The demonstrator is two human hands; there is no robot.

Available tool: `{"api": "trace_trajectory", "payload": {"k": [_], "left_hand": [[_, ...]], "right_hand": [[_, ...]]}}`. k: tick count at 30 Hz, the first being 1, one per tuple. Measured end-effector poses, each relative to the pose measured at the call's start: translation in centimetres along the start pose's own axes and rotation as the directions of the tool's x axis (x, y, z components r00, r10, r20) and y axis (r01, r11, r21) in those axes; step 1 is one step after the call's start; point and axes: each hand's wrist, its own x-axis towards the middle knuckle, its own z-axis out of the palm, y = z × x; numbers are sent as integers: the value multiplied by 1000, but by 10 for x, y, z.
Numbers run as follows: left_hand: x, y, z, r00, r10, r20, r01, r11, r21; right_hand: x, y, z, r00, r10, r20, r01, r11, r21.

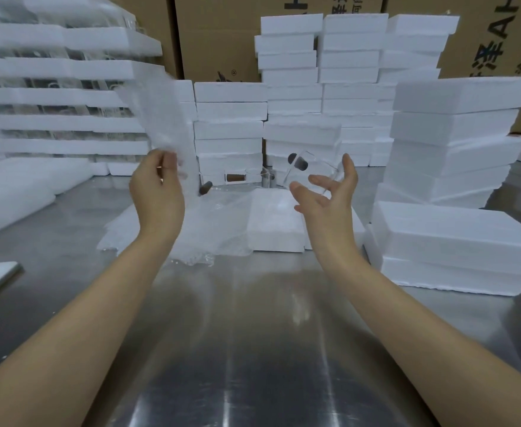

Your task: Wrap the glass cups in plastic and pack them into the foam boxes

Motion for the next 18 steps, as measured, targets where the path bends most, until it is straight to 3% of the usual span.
{"api": "trace_trajectory", "payload": {"k": [2,5,7,12,14,16,18], "left_hand": [[-2,10,2,973,-218,80,232,921,-314],[0,13,2,886,-377,270,464,700,-543],[-1,12,1,852,-398,339,523,636,-568],[1,4,-1,804,-440,400,592,646,-482],[-2,4,2,869,-363,336,488,738,-467],[-5,5,2,978,-46,202,94,967,-238],[-10,5,0,930,274,243,-286,958,13]], "right_hand": [[0,-2,1,1000,10,7,-10,999,47],[2,-4,2,999,37,34,-41,990,134],[2,-5,2,998,45,42,-51,987,151],[0,-6,3,997,49,52,-57,985,162],[0,-6,3,997,51,61,-60,985,161],[-1,-6,4,997,46,68,-56,987,152],[-2,-6,5,997,40,68,-50,988,145]]}}
